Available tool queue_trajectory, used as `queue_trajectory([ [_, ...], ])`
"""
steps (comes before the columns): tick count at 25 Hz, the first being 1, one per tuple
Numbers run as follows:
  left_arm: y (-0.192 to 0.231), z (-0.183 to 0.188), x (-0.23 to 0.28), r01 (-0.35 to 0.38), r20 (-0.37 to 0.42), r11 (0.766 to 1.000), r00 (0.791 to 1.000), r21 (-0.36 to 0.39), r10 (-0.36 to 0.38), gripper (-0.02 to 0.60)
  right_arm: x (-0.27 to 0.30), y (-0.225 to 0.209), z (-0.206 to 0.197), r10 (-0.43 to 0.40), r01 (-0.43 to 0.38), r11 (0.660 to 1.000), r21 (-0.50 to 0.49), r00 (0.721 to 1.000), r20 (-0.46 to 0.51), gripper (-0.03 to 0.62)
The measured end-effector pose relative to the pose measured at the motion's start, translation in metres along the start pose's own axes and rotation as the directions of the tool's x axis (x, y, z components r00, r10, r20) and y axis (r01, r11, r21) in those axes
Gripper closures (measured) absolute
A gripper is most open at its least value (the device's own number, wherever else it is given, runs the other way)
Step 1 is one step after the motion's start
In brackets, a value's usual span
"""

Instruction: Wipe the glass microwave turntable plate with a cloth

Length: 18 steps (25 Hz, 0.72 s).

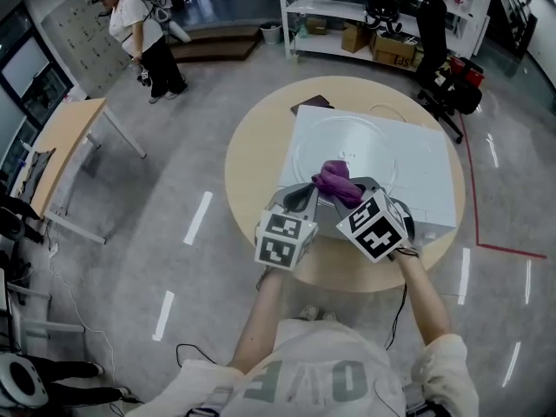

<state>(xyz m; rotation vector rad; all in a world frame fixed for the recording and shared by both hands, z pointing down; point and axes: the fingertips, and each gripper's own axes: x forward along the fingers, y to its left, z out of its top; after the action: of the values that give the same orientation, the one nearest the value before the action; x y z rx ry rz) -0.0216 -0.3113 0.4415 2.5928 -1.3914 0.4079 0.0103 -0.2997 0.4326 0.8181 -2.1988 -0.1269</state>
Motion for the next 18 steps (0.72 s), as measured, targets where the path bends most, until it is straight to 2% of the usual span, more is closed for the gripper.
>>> queue_trajectory([
  [14, 0.0, 0.003, 0.003, -0.002, 0.021, 1.0, 1.0, 0.004, 0.002, 0.578, -0.005, 0.011, -0.004, 0.016, -0.016, 1.0, -0.001, 1.0, -0.001, 0.546],
  [18, 0.0, 0.002, 0.002, 0.001, 0.016, 1.0, 1.0, 0.009, -0.002, 0.578, -0.011, -0.02, 0.006, -0.043, 0.042, 0.998, 0.045, 0.998, 0.038, 0.546],
])
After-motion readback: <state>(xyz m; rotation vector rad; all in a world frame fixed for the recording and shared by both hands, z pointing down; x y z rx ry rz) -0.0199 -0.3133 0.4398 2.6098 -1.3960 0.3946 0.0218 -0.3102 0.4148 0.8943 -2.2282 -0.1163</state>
